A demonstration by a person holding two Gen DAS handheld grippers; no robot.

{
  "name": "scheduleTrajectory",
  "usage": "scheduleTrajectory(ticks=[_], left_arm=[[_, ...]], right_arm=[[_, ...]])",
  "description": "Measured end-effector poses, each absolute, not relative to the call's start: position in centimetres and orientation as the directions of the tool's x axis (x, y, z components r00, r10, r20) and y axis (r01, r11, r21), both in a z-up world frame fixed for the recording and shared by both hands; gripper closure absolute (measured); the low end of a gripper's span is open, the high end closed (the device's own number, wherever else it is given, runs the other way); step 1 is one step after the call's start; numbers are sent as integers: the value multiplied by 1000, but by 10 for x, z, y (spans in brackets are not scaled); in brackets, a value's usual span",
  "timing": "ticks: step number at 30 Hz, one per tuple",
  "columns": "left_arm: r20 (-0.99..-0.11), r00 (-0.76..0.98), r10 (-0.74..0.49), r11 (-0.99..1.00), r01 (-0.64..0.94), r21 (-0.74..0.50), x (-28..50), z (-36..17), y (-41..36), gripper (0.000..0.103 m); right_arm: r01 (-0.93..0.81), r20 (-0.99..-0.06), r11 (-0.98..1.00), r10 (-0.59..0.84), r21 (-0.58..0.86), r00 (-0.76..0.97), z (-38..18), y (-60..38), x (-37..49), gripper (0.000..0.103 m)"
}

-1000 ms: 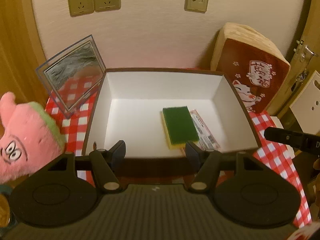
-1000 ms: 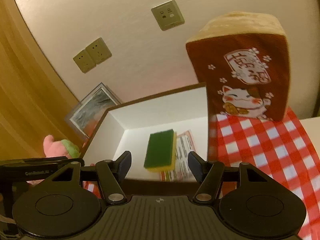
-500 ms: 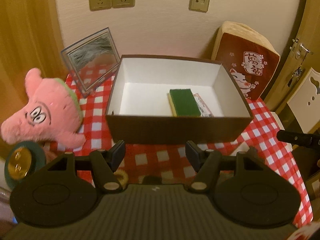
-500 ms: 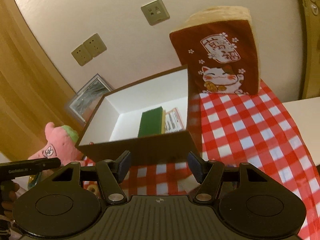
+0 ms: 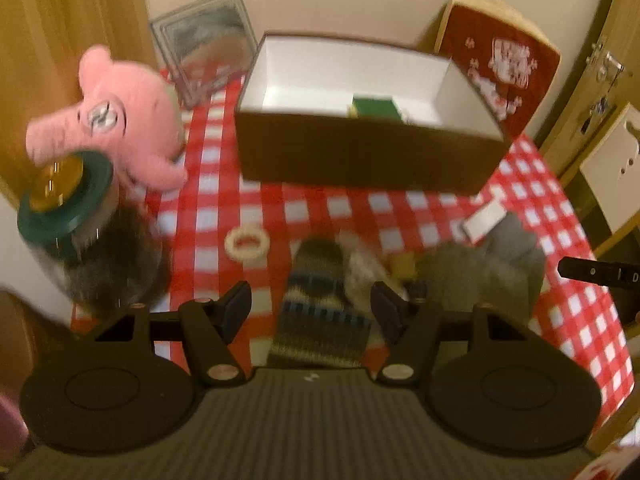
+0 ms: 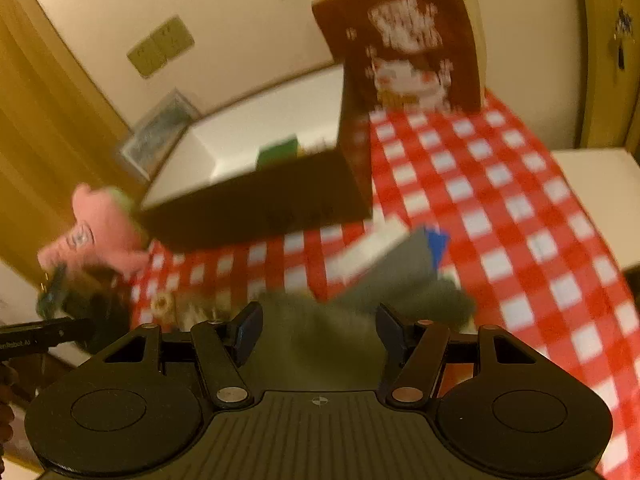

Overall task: Organize soft objects
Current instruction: 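Move the right gripper back to the grey cloth on the table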

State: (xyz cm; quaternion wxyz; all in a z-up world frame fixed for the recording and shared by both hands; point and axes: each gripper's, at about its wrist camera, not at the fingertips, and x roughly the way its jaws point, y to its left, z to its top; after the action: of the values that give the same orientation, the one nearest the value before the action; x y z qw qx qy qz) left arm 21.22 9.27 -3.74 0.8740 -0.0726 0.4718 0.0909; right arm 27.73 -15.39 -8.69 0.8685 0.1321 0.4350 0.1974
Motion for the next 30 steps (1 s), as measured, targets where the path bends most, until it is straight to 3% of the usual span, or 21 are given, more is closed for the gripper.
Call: scheduleTrajectory(ticks=[11, 30], left_arm=[[-884, 461, 75, 966, -255, -50, 183, -82, 84, 39], [-921, 390, -2, 956, -268, -115, 167, -128, 69, 39]], right_arm=[[-214, -781, 900, 436, 380, 446, -138, -149, 248, 40], [-182, -764, 878, 475, 442, 437, -173, -154, 245, 40]])
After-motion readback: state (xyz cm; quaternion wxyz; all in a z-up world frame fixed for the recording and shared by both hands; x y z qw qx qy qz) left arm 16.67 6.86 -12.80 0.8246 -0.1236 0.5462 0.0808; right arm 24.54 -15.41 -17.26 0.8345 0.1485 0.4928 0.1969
